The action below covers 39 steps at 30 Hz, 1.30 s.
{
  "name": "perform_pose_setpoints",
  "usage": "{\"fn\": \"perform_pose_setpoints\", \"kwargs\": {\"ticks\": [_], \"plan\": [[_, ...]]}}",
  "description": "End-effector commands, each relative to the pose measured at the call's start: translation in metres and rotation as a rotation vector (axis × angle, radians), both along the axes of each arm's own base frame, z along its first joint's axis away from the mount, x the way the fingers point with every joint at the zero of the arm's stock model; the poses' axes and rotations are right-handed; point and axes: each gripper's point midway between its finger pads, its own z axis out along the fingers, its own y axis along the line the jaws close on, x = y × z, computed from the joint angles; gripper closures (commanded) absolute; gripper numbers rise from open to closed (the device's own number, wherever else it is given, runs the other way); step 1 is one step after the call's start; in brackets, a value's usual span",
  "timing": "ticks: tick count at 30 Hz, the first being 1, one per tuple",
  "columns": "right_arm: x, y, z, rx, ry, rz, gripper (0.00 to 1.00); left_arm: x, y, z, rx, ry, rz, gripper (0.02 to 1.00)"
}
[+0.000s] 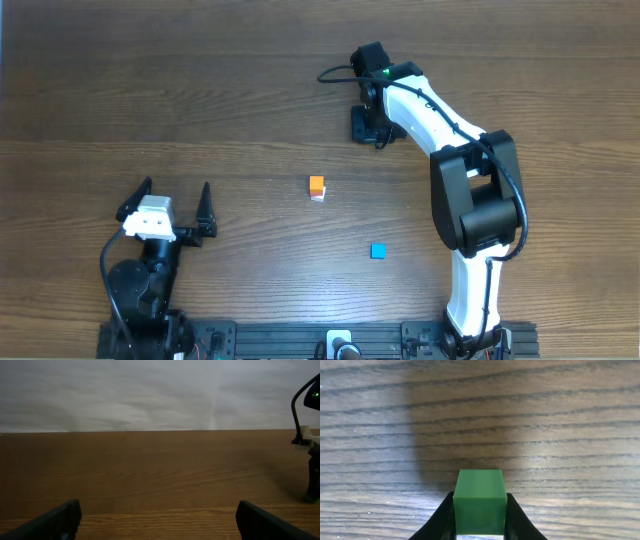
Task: Stack Cubes
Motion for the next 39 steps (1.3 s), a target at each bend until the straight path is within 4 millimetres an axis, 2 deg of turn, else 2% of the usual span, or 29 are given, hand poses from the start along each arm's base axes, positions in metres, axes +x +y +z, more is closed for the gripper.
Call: {"fn": "perform_pose_setpoints", "kwargs": {"ticks": [1,5,9,13,17,20,24,33,39], "plan": [[-0.001,0.01,0.001,0.014,0.005,-0.001,0.943,0.0,0.002,-0.001,0.015,-0.002,0.007,0.02],[-0.012,0.029,0.026,0.027,-0.02,0.026,0.989,0.0,0.002,-0.001,0.015,-0.002,0.007,0.018],[-0.028,0.052,0.076,0.056,-0.091,0.055,0.989,0.0,0.002,-0.001,0.015,-0.002,0.007,0.02],[-0.062,0.07,0.129,0.059,-0.164,0.044,0.991,0.0,0.002,-0.001,0.015,-0.002,0.007,0.018],[-0.106,0.094,0.159,0.09,-0.17,0.062,0.989,0.0,0.002,-0.001,0.015,-0.002,0.007,0.018],[-0.136,0.104,0.161,0.078,-0.126,0.053,0.989,0.0,0.002,-0.001,0.015,-0.002,0.007,0.018],[-0.15,0.117,0.154,0.067,-0.1,0.063,0.989,0.0,0.002,-0.001,0.015,-0.002,0.007,0.018],[-0.135,0.114,0.117,0.008,-0.039,0.007,0.991,0.0,0.002,-0.001,0.015,-0.002,0.007,0.018],[-0.121,0.117,0.103,0.025,-0.029,0.009,0.991,0.0,0.002,-0.001,0.015,-0.002,0.007,0.018]]}}
